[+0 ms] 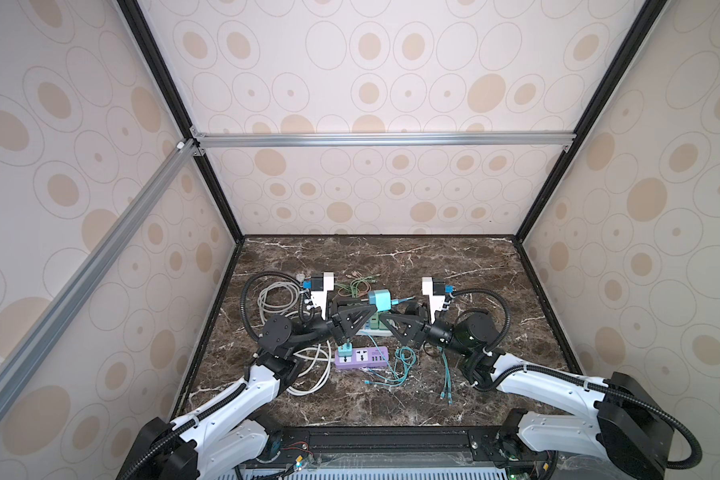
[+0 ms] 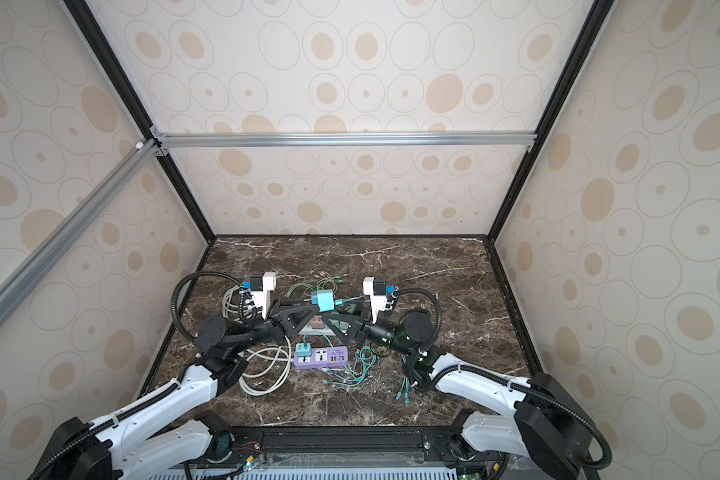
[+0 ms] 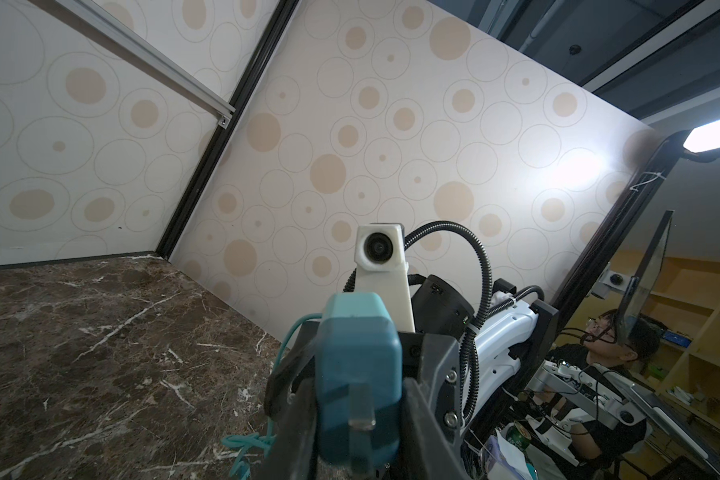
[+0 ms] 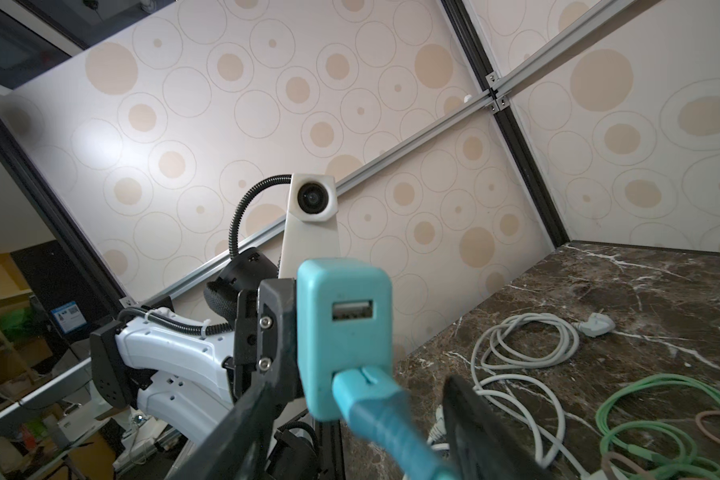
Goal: Insert the plug
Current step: 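Raise and rotate the teal charger held between both grippers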
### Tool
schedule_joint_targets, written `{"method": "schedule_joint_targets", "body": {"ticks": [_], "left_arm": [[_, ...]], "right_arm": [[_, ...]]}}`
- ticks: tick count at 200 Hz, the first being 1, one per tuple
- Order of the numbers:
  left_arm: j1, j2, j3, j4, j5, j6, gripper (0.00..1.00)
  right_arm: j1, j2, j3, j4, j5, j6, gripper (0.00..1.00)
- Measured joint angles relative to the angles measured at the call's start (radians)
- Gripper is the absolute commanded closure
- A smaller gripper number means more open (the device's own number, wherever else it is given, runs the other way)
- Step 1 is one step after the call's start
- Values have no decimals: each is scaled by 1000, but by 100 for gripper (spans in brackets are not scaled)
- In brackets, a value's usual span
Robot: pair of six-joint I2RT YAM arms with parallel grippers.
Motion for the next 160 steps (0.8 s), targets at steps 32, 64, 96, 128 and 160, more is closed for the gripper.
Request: {"method": "schedule_joint_targets", "body": {"ticks": [32, 64, 96, 128, 160], "left_arm": [[-9, -5, -2, 20, 3, -2, 97], [-15, -5, -5, 35, 4, -2, 97], [-19, -5, -10, 49, 3, -7, 97], [-24, -1, -23, 69, 3, -19, 97], [-26, 3, -24, 80, 3, -24, 97]], "right_arm": [[0, 16, 21, 41, -22, 19, 44], [-1, 21, 41, 63, -31, 19, 46], [-1, 25, 43, 73, -44, 19, 53], [-1, 33, 44, 76, -50, 19, 58], [-1, 33, 44, 86, -52, 19, 61]]}}
